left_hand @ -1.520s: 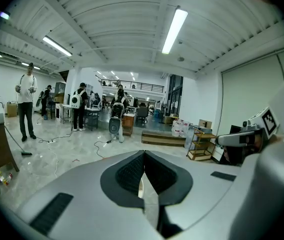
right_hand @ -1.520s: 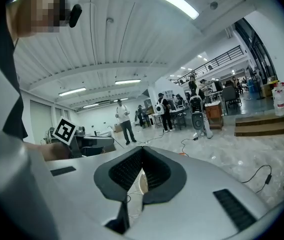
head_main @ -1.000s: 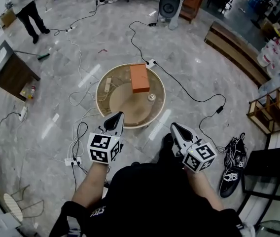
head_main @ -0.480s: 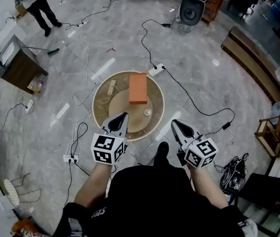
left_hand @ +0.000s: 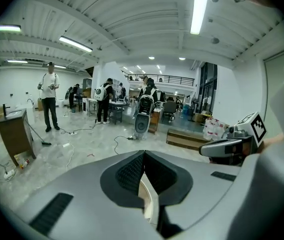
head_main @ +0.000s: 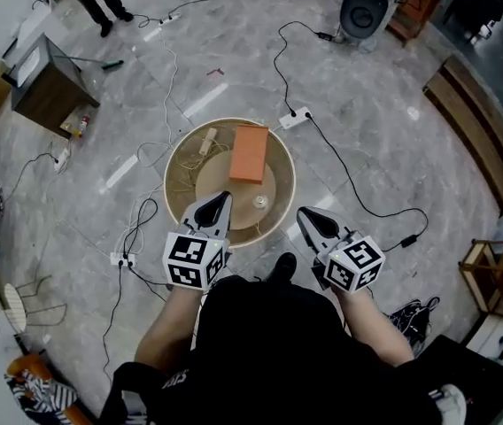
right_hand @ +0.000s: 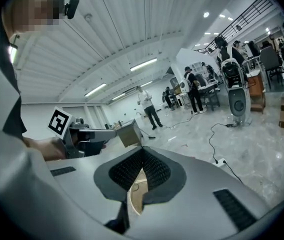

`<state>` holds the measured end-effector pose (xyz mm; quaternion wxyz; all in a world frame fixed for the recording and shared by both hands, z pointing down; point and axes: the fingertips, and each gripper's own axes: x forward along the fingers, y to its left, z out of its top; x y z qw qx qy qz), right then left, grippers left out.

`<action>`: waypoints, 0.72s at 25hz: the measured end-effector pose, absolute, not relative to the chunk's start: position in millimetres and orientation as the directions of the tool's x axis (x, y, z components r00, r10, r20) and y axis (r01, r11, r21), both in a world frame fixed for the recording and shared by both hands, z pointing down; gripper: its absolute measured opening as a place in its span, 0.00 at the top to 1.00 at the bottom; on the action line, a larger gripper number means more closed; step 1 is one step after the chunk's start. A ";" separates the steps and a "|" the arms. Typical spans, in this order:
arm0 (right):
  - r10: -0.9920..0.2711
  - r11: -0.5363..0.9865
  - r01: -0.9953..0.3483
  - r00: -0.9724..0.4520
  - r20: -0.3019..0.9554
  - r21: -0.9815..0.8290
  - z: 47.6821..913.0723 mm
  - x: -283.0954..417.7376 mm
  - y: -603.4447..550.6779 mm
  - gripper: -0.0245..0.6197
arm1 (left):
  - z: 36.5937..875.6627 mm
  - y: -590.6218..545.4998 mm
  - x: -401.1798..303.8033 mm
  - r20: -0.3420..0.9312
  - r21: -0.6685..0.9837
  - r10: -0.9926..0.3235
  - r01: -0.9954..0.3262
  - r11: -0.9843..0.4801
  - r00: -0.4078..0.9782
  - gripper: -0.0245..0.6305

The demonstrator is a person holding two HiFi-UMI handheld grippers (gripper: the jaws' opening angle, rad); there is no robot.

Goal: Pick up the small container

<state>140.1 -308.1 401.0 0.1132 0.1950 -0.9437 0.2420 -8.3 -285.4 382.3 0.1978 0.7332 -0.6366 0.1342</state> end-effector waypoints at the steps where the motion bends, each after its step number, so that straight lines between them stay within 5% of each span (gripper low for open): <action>1: -0.299 0.814 -0.409 -0.904 0.307 -0.413 401.1 135.1 -308.4 0.94 | 384.2 -284.2 -11.6 0.451 0.120 -0.881 -0.988 -0.099 0.143 0.94; 18: -0.132 0.867 -0.294 -0.914 0.383 -0.402 416.0 51.4 -251.8 0.94 | 425.9 -206.3 -68.5 0.438 0.135 -0.899 -0.990 0.043 0.021 0.94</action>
